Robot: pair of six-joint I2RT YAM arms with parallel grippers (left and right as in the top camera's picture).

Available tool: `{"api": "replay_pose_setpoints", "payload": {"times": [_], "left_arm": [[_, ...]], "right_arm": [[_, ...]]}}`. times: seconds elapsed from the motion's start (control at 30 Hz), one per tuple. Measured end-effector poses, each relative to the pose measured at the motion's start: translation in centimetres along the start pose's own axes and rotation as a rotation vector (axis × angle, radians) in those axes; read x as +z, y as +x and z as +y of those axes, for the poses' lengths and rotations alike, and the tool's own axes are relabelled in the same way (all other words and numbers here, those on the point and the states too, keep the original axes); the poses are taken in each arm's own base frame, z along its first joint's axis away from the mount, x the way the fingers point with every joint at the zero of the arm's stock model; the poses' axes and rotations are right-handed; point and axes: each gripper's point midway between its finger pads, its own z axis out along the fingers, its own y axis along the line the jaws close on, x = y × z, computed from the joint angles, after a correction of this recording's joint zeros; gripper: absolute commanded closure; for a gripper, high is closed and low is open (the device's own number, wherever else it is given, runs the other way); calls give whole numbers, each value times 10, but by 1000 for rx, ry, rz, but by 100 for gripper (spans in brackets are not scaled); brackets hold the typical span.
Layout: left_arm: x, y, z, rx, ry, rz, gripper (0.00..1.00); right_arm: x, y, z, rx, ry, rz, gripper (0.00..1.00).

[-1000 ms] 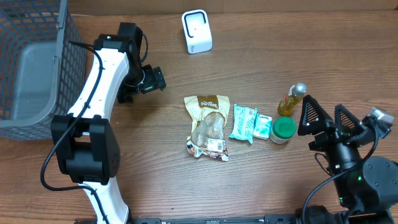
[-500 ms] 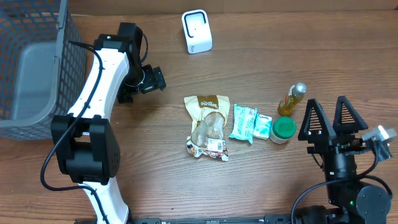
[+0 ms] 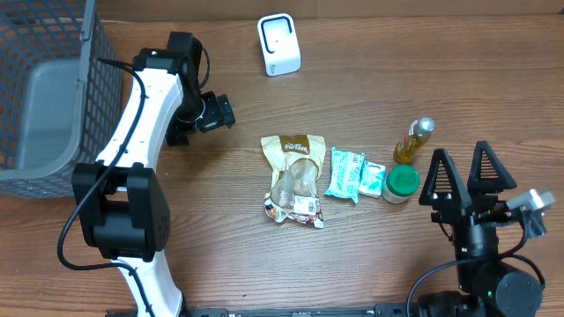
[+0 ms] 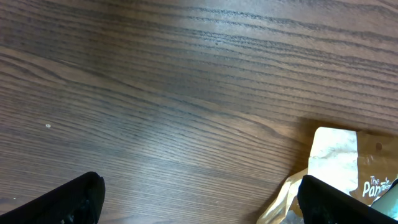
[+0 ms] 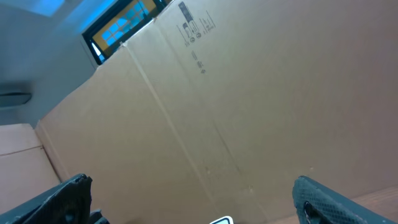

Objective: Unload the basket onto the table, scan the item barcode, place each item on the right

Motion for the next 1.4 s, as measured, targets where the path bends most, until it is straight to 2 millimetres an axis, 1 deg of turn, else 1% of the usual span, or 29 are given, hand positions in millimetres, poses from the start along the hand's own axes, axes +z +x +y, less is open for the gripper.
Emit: {"api": "replay_pose_setpoints", "payload": {"times": [0.1,0.3,0.37,0.43,0.63,0.87,0.97,1.1,1.17,1.27,1.4], "left_arm": [[0,0,0,0,0,0,1],[0,0,0,0,0,0,0],[0,0,0,0,0,0,0],[0,0,0,0,0,0,0],[0,0,0,0,0,-1,1],[0,0,0,0,0,0,0],[0,0,0,0,0,0,0],[0,0,0,0,0,0,0],[0,0,0,0,0,0,1],[0,0,0,0,0,0,0],[0,0,0,0,0,0,0]], "right_arm": [[-8,3,-2,0,-10,-17,0],[-23,18,-11,0,-21,-34,0],[-27,19,-11,-1,-36,-57,0],[-30,15,-9,-2,-61,-96,0],[-33,13,-8,-26,-99,-160,0],[-33,32,-15,-102,-97,-122,0],[-32,47,-23,-122,-75,-70,0],[-31,62,-31,-135,-51,-10,0],[-31,74,-38,-135,-26,41,0],[-34,100,-54,-136,32,153,0],[-45,137,-76,-147,111,313,0]]}}
